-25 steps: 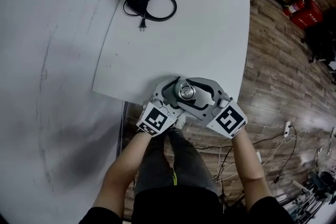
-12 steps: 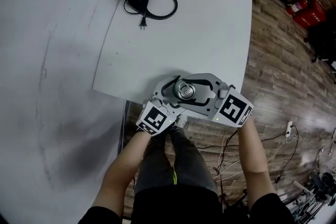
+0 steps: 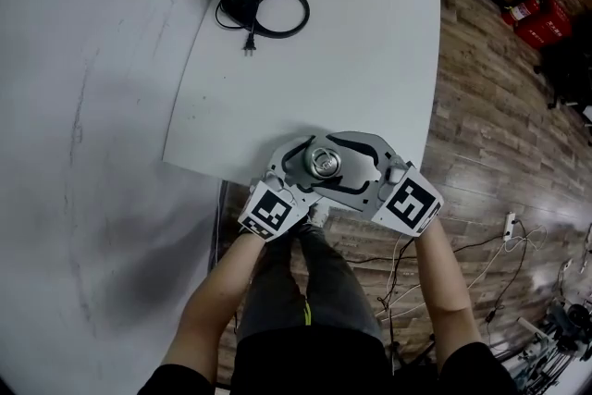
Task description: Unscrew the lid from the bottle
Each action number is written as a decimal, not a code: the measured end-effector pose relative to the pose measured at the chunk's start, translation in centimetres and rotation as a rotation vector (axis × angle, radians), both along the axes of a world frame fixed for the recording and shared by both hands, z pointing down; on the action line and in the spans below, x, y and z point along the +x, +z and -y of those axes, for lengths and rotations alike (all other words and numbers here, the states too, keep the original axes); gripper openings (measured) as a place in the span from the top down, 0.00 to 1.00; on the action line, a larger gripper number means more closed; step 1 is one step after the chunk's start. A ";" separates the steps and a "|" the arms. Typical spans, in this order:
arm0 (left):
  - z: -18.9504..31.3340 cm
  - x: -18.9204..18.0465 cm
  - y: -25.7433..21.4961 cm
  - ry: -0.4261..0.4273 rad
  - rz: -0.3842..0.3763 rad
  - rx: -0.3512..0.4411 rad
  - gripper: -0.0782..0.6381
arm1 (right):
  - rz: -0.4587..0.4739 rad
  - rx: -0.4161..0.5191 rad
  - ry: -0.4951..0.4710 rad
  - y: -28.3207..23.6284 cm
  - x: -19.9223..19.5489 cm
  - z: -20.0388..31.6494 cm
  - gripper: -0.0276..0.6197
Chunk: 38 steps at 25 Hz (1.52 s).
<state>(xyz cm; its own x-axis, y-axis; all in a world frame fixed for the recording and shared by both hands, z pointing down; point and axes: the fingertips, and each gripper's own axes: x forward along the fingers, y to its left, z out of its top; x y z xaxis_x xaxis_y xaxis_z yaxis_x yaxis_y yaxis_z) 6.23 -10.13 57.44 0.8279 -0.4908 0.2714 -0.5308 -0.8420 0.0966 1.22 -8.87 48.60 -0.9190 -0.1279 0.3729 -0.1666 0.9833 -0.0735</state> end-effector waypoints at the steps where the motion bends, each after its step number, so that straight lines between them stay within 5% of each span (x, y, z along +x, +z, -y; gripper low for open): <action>1: 0.0 0.0 0.0 -0.001 0.000 0.000 0.35 | 0.011 0.004 0.047 -0.2 0.4 0.1 0.48; 8: 0.0 0.0 0.0 -0.002 0.001 -0.002 0.35 | 0.109 -0.019 0.520 0.3 1.9 0.2 0.48; 16: 0.1 0.1 -0.1 0.000 -0.003 -0.002 0.35 | 0.014 0.039 0.748 1.8 1.4 1.2 0.49; 19: 0.0 0.1 -0.1 0.000 -0.002 -0.002 0.35 | 0.007 0.048 0.764 2.0 1.3 1.5 0.50; 26: 0.0 0.1 -0.1 0.001 -0.001 -0.003 0.35 | 0.010 0.037 0.627 1.9 0.7 1.2 0.54; 30: 0.0 0.1 -0.1 0.001 -0.003 -0.005 0.35 | 0.026 -0.005 0.320 1.8 0.1 0.7 0.54; 34: 0.1 0.1 -0.1 -0.003 -0.003 -0.005 0.35 | -0.165 -0.011 -0.080 2.8 0.3 -0.2 0.54; 38: 0.1 0.1 0.0 -0.009 -0.005 -0.010 0.35 | -0.197 -0.001 -0.127 2.7 -0.1 -0.4 0.54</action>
<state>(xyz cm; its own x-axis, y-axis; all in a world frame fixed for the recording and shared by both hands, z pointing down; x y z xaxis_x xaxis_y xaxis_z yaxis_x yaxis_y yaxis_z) 6.33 -10.19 57.41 0.8247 -0.4957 0.2724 -0.5381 -0.8359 0.1080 1.16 -8.42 51.31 -0.8371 -0.0151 0.5469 -0.0527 0.9972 -0.0532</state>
